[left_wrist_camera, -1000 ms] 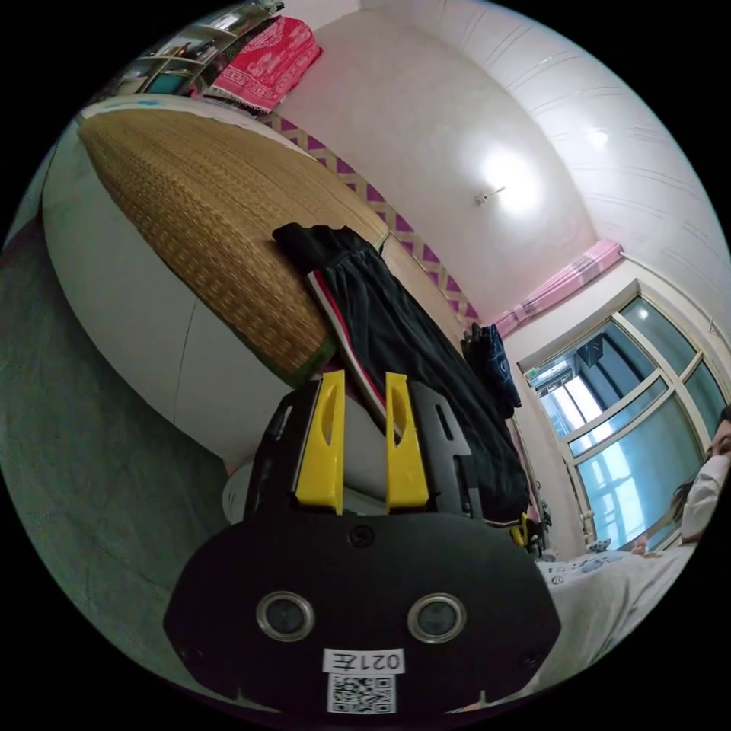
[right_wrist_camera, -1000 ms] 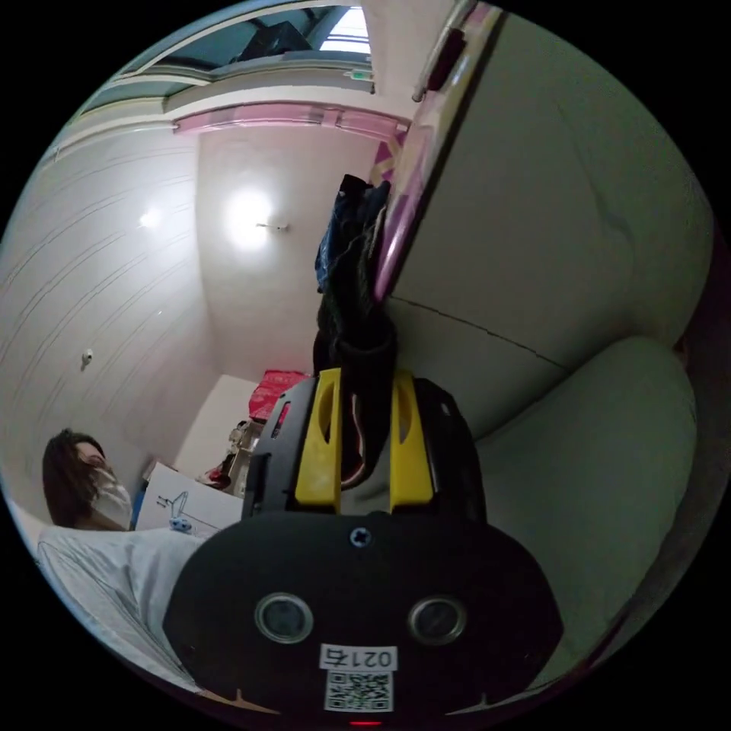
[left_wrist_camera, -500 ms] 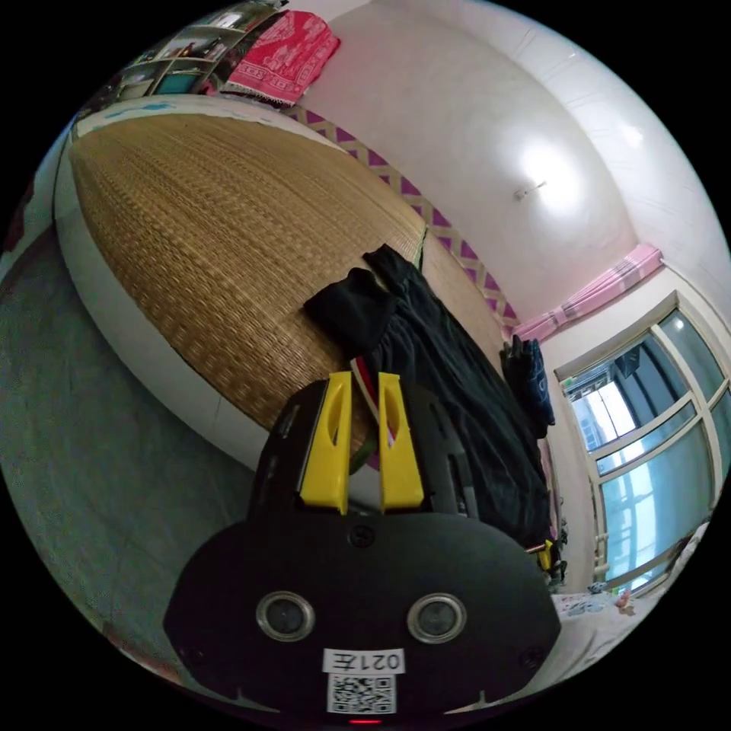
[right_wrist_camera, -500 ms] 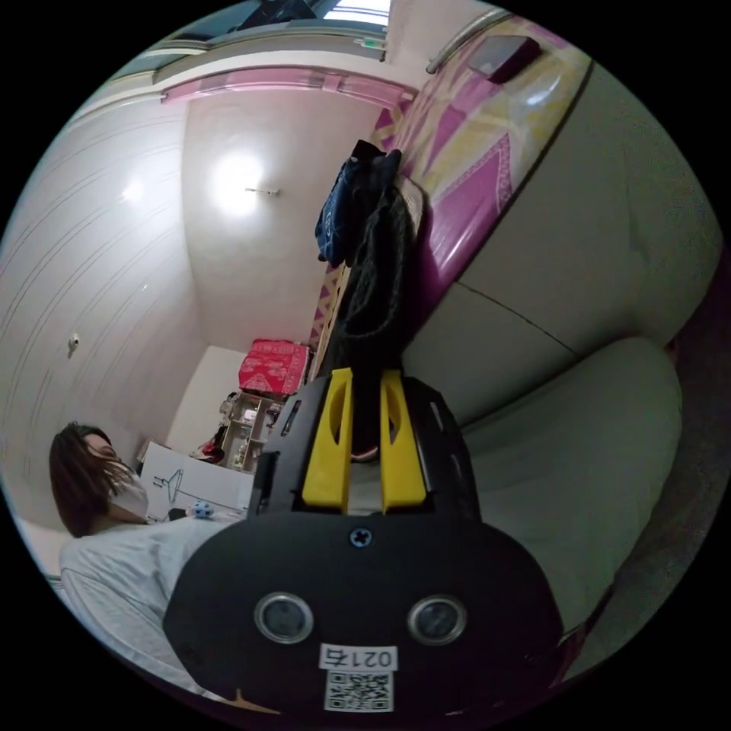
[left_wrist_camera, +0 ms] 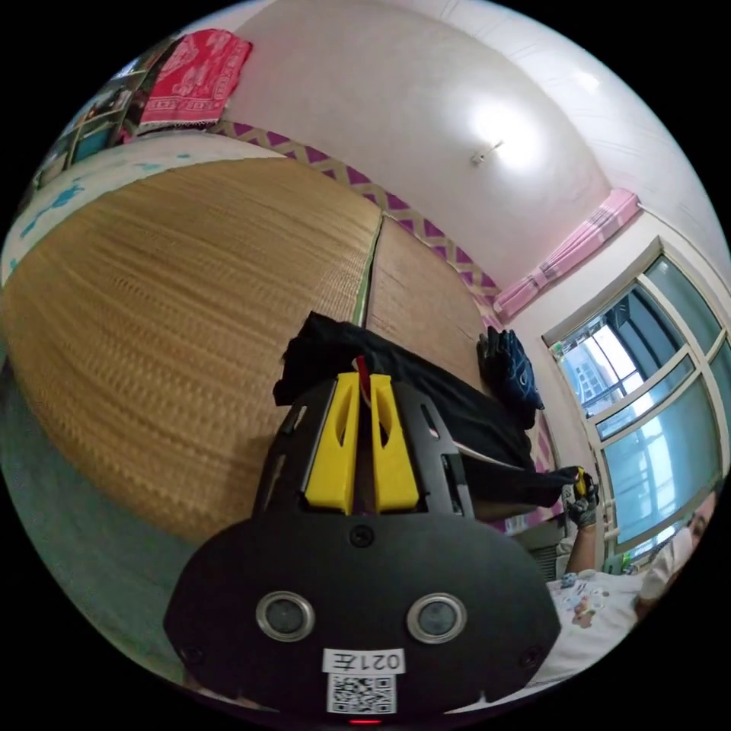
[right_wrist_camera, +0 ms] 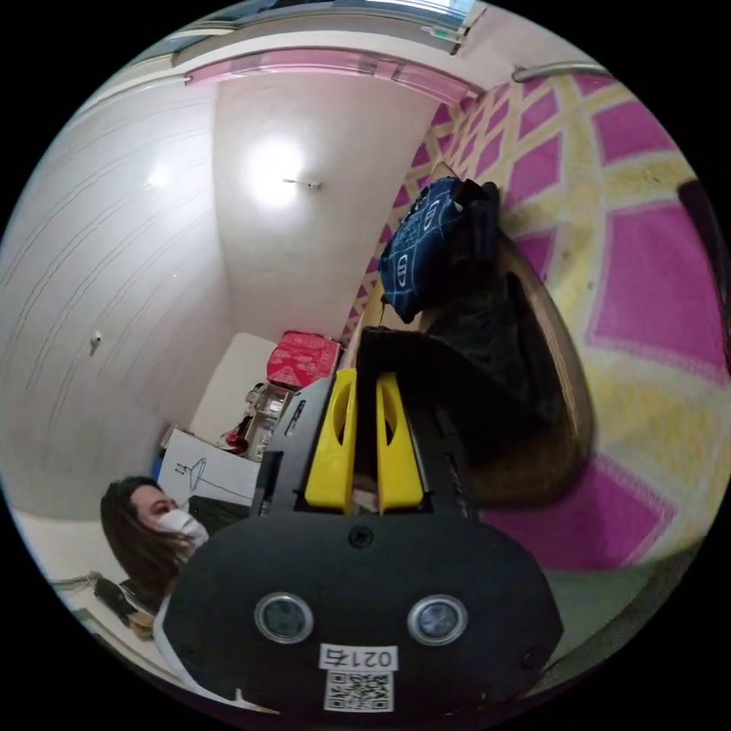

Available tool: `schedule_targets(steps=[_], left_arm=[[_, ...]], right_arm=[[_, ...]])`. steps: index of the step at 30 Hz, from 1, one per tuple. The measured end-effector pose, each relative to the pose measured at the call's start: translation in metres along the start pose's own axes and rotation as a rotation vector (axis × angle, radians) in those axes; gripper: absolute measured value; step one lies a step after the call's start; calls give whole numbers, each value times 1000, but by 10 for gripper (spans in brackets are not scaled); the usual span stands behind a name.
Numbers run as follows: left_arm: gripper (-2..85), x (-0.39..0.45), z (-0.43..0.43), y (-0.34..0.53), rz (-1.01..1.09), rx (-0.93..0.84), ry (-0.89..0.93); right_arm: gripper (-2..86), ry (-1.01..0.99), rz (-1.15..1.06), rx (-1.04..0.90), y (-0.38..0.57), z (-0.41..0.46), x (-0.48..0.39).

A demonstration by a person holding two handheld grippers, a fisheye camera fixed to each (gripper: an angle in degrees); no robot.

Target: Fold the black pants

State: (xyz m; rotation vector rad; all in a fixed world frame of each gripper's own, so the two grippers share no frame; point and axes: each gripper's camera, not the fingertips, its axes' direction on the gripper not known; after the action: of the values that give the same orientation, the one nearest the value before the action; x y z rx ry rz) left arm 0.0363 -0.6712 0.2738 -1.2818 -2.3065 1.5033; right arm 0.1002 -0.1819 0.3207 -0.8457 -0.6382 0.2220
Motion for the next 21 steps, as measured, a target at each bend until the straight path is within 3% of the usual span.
schedule_targets(steps=[8,11,14,18,21], left_arm=[[51,21,184,-122,-29,-260,-177],[58,13,216,-130,-53,-245,-256],[53,5,203,-129,-44,-153,-293],[47,21,197,-110,74,-140,-156],[47,69,223,-86,290,-202,-58]], right_arm=[[60,237,87,-55,-154,139,60],[64,373,79,-69,-173,171,84],[76,359,33,-73,-168,185,79],[80,460,-155,-114,-136,212,32],[80,534,-363,-230,-107,268,-7]])
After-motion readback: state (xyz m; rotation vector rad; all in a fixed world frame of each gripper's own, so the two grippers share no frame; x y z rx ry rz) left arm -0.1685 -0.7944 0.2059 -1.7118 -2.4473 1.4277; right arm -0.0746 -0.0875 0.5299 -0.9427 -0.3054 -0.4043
